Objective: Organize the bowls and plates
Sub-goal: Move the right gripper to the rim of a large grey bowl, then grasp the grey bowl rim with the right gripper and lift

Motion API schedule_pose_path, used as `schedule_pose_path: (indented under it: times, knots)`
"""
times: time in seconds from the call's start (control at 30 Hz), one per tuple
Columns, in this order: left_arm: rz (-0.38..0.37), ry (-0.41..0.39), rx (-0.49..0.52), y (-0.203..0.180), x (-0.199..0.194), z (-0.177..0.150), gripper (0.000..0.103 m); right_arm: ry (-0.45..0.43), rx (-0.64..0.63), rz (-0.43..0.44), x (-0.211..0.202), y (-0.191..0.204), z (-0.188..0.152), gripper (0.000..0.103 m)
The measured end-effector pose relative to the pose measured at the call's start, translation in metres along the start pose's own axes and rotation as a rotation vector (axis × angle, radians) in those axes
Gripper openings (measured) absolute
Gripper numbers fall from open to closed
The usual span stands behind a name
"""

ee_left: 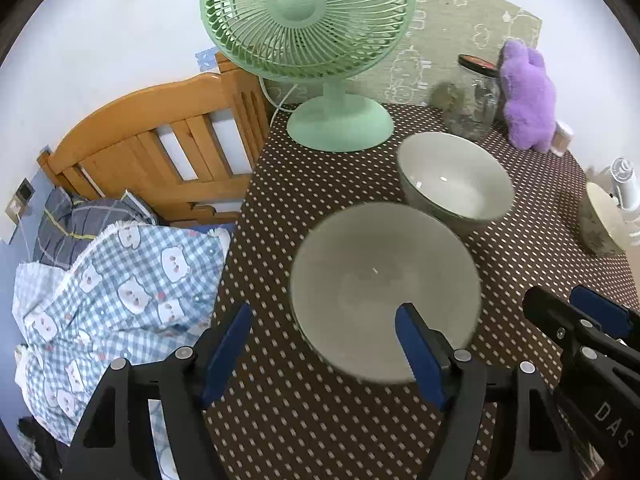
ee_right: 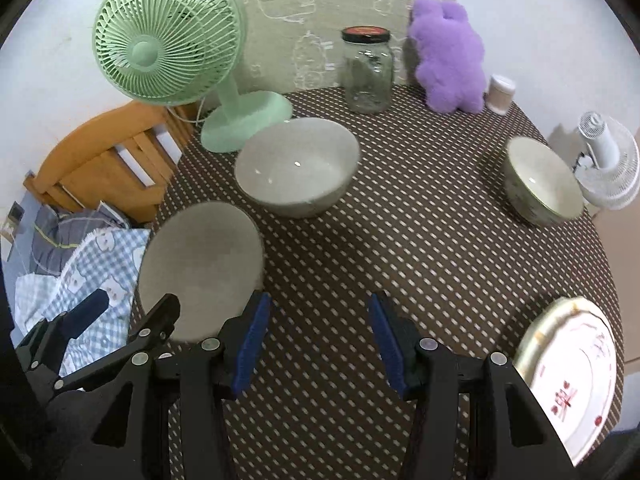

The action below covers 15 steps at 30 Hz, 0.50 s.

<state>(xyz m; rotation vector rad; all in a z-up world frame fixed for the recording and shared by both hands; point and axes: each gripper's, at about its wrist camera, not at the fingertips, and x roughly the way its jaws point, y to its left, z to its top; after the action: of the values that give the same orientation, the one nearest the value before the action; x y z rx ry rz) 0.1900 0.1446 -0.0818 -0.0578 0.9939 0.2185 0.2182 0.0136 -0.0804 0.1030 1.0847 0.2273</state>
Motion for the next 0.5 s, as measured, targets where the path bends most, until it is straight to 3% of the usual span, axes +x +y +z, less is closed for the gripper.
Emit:
schedule_pose_path:
  times: [0.23, 0.37, 0.5]
  knots:
    - [-0.014, 0.030, 0.022, 0.004, 0.027, 0.010, 0.066, 0.042, -0.001, 0.022, 0.032, 0.015, 0.016, 0.056]
    - [-0.029, 0.053, 0.019, 0.005, 0.042, 0.011, 0.054, 0.068, -0.007, 0.024, 0.050, 0.021, 0.021, 0.055]
    - [-0.051, 0.073, 0.023, 0.006, 0.055, 0.012, 0.036, 0.081, -0.031, 0.036, 0.064, 0.029, 0.022, 0.037]
